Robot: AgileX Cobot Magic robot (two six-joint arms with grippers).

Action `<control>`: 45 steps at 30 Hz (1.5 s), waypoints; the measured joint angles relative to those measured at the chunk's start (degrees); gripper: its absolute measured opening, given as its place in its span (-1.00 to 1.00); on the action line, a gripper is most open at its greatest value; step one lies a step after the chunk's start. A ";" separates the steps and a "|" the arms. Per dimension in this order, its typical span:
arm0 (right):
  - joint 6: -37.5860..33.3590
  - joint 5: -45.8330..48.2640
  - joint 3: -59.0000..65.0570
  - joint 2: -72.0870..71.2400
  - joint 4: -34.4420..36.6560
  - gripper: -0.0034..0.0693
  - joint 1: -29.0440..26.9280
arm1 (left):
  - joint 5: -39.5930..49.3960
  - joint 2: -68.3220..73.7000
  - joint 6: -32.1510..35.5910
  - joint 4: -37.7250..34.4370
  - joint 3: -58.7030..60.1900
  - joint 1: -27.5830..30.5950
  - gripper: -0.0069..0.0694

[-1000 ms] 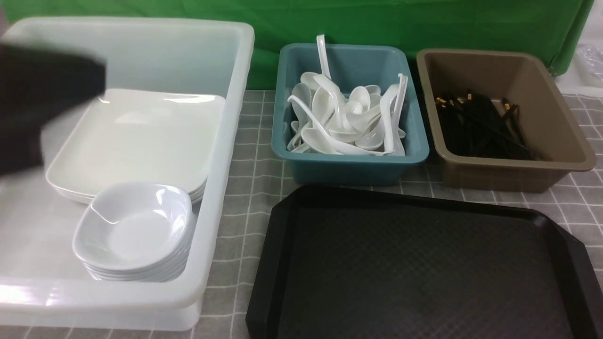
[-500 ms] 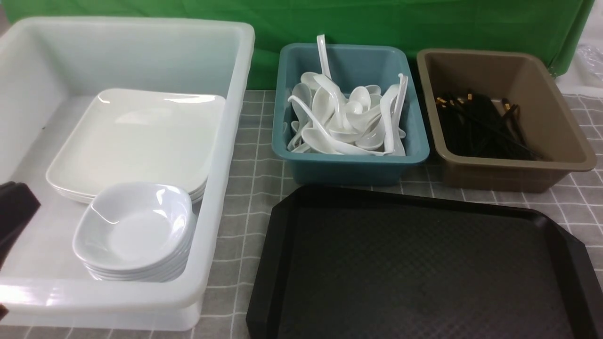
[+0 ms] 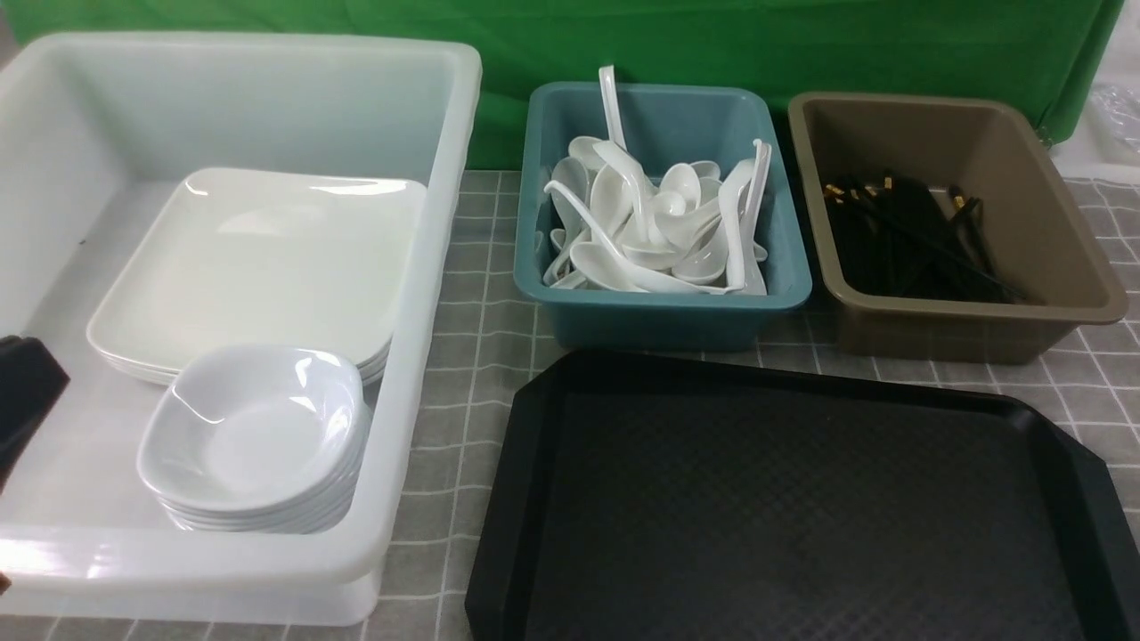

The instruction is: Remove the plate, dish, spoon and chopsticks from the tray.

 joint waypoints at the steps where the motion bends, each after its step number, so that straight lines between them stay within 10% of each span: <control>1: 0.07 0.00 0.00 0.00 0.00 -0.60 0.00 | 0.39 0.00 0.00 0.00 0.00 0.00 -0.78; 19: 0.26 0.00 0.00 0.00 0.00 -0.48 0.00 | 1.43 -0.52 3.19 15.86 0.82 0.33 -0.78; 31: 0.26 0.00 0.00 0.00 0.00 -0.37 0.00 | 2.05 -15.51 3.51 18.77 19.36 16.00 -0.78; 45: 0.26 0.00 0.00 0.00 0.00 -0.31 0.00 | 2.20 -16.23 3.51 22.14 20.93 16.20 -0.78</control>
